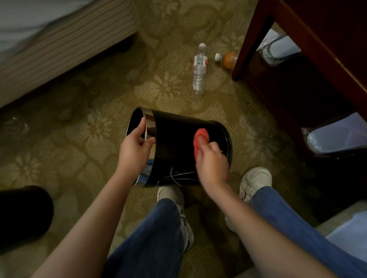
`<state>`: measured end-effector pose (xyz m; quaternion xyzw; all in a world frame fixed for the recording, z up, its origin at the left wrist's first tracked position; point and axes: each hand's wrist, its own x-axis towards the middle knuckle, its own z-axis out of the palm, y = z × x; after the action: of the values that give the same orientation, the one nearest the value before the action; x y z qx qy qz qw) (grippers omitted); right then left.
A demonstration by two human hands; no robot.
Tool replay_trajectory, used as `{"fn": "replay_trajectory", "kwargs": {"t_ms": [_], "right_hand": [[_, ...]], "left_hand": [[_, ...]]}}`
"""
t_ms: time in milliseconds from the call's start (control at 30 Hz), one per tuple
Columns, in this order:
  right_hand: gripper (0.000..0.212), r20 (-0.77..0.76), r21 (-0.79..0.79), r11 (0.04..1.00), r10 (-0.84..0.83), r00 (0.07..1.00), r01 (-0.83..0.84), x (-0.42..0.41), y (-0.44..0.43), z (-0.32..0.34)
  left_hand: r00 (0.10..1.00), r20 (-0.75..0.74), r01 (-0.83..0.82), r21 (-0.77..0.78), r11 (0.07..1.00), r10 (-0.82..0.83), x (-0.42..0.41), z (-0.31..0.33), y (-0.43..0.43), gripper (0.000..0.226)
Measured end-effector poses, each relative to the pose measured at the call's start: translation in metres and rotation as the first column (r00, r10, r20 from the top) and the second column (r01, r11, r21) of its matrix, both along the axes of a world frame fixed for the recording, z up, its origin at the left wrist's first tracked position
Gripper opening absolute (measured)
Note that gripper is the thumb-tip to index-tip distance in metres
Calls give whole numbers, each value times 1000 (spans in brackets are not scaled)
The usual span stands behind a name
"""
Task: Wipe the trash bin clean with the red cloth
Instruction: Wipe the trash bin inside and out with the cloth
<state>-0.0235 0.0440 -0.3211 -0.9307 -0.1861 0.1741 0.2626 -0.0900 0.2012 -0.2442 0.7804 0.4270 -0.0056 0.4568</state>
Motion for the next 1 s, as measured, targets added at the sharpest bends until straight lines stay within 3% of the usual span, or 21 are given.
{"fn": "replay_trajectory", "kwargs": {"t_ms": [100, 267, 433, 533, 700, 833, 1000], "right_hand": [[46, 114, 105, 977, 173, 978, -185, -26, 39, 29], [48, 207, 135, 956, 231, 951, -262, -30, 40, 27], [47, -71, -55, 998, -9, 997, 5, 5, -7, -11], [44, -19, -126, 991, -43, 999, 40, 10, -8, -8], [46, 105, 124, 980, 145, 984, -158, -25, 45, 35], [45, 192, 185, 964, 153, 969, -189, -30, 52, 37], [43, -32, 47, 998, -47, 998, 49, 5, 12, 7]], "left_hand": [[1000, 15, 4, 12, 1000, -5, 0, -3, 1, 60], [999, 26, 19, -8, 1000, -19, -3, 0, 2, 61], [1000, 5, -25, -63, 998, 26, -5, 5, 5, 61], [1000, 25, 0, -40, 999, 1, -2, 7, -1, 60], [999, 34, -7, -8, 1000, 7, 4, 4, 0, 59], [999, 42, 9, -35, 999, -8, 5, 8, -1, 58], [999, 30, 31, -30, 999, -30, 8, 9, -1, 59]]}}
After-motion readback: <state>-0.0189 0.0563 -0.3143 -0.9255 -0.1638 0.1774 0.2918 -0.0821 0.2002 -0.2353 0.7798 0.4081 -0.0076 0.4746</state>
